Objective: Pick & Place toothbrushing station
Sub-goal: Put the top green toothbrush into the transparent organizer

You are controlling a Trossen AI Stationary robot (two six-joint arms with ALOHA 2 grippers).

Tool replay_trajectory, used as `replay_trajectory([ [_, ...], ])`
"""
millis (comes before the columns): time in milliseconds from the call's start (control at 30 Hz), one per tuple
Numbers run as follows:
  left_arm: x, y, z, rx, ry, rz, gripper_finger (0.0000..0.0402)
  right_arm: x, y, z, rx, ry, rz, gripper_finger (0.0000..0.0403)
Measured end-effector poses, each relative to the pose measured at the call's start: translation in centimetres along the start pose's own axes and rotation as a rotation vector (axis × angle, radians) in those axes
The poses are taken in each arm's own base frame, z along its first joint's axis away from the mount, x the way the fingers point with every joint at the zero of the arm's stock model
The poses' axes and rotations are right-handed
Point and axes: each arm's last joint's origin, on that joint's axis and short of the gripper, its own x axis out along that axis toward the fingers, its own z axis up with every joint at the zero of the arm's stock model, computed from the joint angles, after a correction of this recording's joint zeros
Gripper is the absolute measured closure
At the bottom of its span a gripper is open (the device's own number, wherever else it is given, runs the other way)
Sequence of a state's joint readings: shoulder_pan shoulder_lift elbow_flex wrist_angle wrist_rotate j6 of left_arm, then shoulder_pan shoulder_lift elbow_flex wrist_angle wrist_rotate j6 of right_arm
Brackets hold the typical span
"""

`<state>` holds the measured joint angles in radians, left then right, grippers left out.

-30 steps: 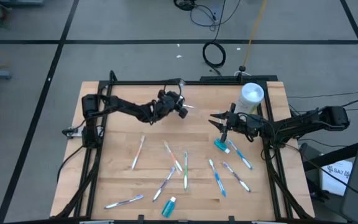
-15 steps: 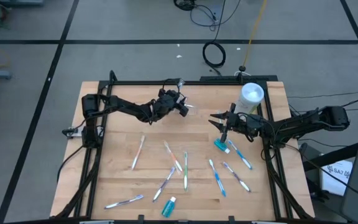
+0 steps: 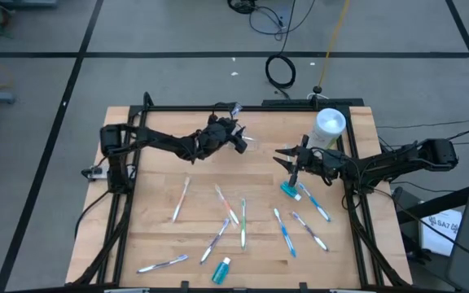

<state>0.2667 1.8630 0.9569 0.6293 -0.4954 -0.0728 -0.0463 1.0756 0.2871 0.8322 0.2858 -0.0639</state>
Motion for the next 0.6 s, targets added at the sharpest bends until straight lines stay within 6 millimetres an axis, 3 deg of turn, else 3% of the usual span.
replay_trajectory([
  [267, -5.2, -0.7, 4.5, 0.066, 0.050, -0.195, 0.0213, 0.0, 0.0, -0.1, -0.005, 0.015, 0.002, 0.0289],
  [600, -12.3, 0.3, 6.4, 0.176, 0.266, -0.270, 0.0213, 0.0, 0.1, -0.4, 0.077, 0.038, 0.004, 0.0289],
])
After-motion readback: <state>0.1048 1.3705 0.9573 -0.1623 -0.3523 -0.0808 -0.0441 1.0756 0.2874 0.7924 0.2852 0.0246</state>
